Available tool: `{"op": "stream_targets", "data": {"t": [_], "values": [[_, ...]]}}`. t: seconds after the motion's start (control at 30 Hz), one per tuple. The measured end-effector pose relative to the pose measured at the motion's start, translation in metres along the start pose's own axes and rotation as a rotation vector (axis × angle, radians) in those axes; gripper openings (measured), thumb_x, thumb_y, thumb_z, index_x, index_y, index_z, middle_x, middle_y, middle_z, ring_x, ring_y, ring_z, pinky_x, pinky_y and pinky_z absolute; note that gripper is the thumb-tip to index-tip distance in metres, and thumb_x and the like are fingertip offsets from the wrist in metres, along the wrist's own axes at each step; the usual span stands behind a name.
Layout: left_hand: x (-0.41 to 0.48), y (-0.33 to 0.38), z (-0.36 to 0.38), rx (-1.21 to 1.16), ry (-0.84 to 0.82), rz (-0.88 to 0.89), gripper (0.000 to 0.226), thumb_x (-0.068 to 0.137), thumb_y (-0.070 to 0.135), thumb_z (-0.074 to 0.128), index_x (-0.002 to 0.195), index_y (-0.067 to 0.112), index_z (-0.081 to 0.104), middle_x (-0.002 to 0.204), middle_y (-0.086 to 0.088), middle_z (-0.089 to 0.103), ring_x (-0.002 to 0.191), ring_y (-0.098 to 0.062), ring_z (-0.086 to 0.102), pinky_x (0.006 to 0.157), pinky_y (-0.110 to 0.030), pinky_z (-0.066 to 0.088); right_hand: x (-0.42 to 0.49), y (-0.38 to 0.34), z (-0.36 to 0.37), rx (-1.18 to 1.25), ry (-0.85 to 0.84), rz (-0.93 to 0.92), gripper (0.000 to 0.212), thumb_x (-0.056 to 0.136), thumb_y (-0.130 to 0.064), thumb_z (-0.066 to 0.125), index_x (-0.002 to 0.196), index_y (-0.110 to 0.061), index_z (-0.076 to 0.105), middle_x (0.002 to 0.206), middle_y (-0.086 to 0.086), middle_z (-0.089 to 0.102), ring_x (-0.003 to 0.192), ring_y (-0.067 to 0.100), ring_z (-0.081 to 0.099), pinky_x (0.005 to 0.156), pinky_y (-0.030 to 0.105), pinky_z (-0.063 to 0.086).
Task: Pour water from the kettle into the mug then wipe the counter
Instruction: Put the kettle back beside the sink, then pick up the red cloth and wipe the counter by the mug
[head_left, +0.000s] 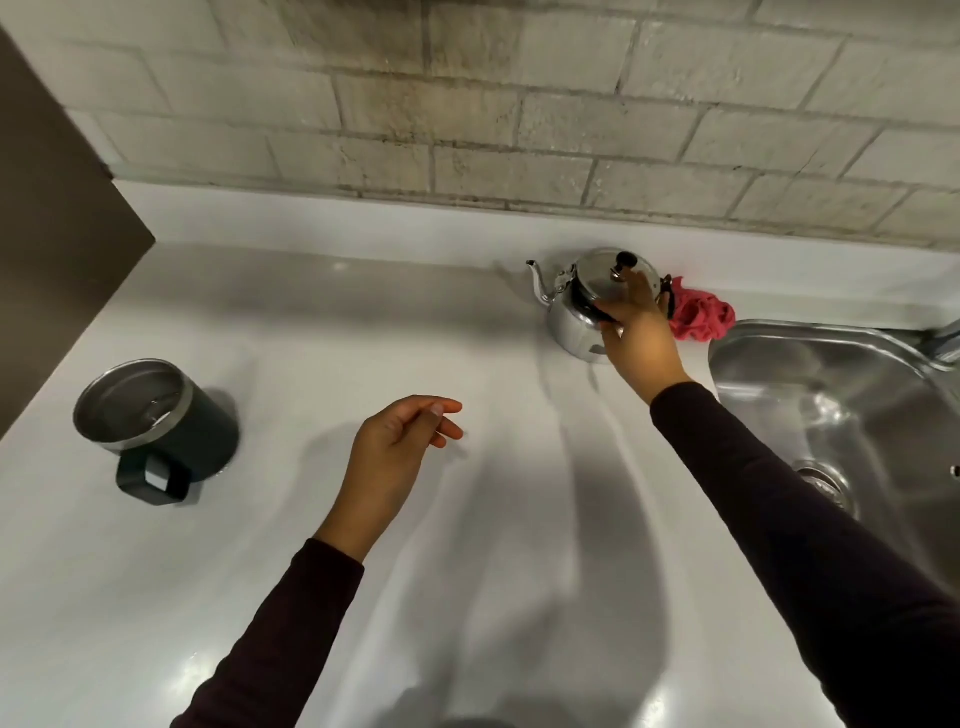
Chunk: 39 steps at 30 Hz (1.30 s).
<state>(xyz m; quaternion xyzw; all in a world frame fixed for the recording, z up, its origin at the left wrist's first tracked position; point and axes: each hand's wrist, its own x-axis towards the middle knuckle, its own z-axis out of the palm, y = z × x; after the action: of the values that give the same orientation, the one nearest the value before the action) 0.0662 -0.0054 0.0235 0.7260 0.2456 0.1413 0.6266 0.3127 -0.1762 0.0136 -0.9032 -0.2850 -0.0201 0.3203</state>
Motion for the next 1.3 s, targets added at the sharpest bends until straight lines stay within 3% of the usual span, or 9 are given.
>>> {"op": "stream_targets", "data": {"t": [0.2, 0.3, 0.43, 0.53, 0.6, 0.73, 0.83, 1.03, 1.3], "values": [[-0.012, -0.002, -0.048, -0.002, 0.066, -0.005, 0.026, 0.093, 0.022, 0.047, 0.085, 0.033, 0.070, 0.072, 0.017, 0.073, 0.067, 0.001, 0.062, 0.079, -0.025, 0.049, -0.045, -0.062, 0.041, 0.023, -0.005, -0.079, 0.025, 0.085, -0.001, 0.060, 0.108, -0.008, 0.068, 0.125, 0.015, 0.058, 0.122, 0.028, 0.051, 0.116, 0.053, 0.014], [-0.019, -0.009, -0.077, -0.005, 0.103, -0.004, 0.028, 0.094, 0.022, 0.047, 0.084, 0.036, 0.070, 0.072, 0.016, 0.073, 0.068, 0.001, 0.062, 0.078, -0.024, 0.050, -0.074, -0.106, 0.070, 0.095, -0.012, -0.097, 0.021, 0.085, -0.001, 0.059, 0.100, -0.010, 0.071, 0.108, 0.008, 0.069, 0.105, 0.022, 0.061, 0.113, 0.049, 0.023], [-0.026, -0.021, -0.104, -0.030, 0.128, -0.015, 0.032, 0.093, 0.019, 0.048, 0.079, 0.038, 0.070, 0.070, 0.014, 0.073, 0.066, 0.000, 0.062, 0.075, -0.024, 0.048, -0.104, -0.149, 0.101, 0.170, 0.030, -0.117, 0.015, 0.084, -0.001, 0.063, 0.092, -0.008, 0.073, 0.083, 0.008, 0.075, 0.077, 0.024, 0.067, 0.082, 0.041, 0.052], [-0.027, -0.028, -0.114, -0.033, 0.099, -0.025, 0.032, 0.093, 0.020, 0.048, 0.079, 0.038, 0.070, 0.070, 0.014, 0.073, 0.065, 0.000, 0.062, 0.075, -0.023, 0.049, -0.117, -0.157, 0.114, 0.206, 0.070, 0.028, 0.015, 0.086, -0.006, 0.059, 0.091, -0.013, 0.071, 0.052, 0.002, 0.057, 0.048, 0.021, 0.052, 0.059, 0.019, 0.044], [-0.027, -0.032, -0.115, -0.022, 0.063, -0.018, 0.030, 0.093, 0.022, 0.048, 0.080, 0.038, 0.070, 0.071, 0.014, 0.073, 0.066, 0.000, 0.062, 0.073, -0.020, 0.049, -0.118, -0.149, 0.115, 0.211, 0.106, 0.137, 0.015, 0.087, -0.010, 0.056, 0.091, -0.017, 0.069, 0.048, 0.000, 0.048, 0.044, 0.020, 0.045, 0.049, 0.010, 0.035], [-0.015, -0.027, -0.097, 0.003, -0.053, -0.009, 0.027, 0.094, 0.021, 0.047, 0.085, 0.034, 0.069, 0.072, 0.016, 0.073, 0.069, -0.001, 0.063, 0.075, -0.021, 0.050, -0.115, -0.115, 0.095, 0.225, 0.199, 0.304, 0.016, 0.088, -0.011, 0.054, 0.092, -0.018, 0.067, 0.051, -0.002, 0.046, 0.047, 0.012, 0.043, 0.050, 0.010, 0.035], [-0.003, -0.019, -0.069, -0.003, -0.078, 0.009, 0.027, 0.093, 0.018, 0.047, 0.085, 0.031, 0.070, 0.069, 0.017, 0.072, 0.066, 0.001, 0.062, 0.072, -0.015, 0.049, -0.107, -0.077, 0.069, 0.211, 0.257, 0.403, 0.018, 0.087, -0.010, 0.051, 0.095, -0.016, 0.067, 0.055, 0.003, 0.049, 0.052, 0.017, 0.047, 0.055, 0.024, 0.041], [0.014, -0.012, -0.006, 0.002, -0.137, 0.035, 0.028, 0.094, 0.017, 0.046, 0.085, 0.032, 0.069, 0.070, 0.018, 0.072, 0.067, 0.000, 0.062, 0.070, -0.011, 0.049, -0.064, 0.014, 0.011, 0.061, 0.340, 0.468, 0.021, 0.088, -0.008, 0.050, 0.101, -0.008, 0.067, 0.077, 0.016, 0.069, 0.067, 0.026, 0.059, 0.065, 0.031, 0.048], [0.027, -0.006, 0.069, 0.002, -0.157, -0.006, 0.028, 0.094, 0.015, 0.045, 0.087, 0.025, 0.070, 0.077, 0.004, 0.071, 0.064, 0.001, 0.061, 0.067, -0.007, 0.047, 0.023, 0.126, -0.017, -0.329, 0.023, 0.487, 0.034, 0.085, 0.001, 0.045, 0.115, -0.005, 0.060, 0.134, 0.019, 0.047, 0.119, 0.033, 0.048, 0.097, 0.037, 0.046]]}}
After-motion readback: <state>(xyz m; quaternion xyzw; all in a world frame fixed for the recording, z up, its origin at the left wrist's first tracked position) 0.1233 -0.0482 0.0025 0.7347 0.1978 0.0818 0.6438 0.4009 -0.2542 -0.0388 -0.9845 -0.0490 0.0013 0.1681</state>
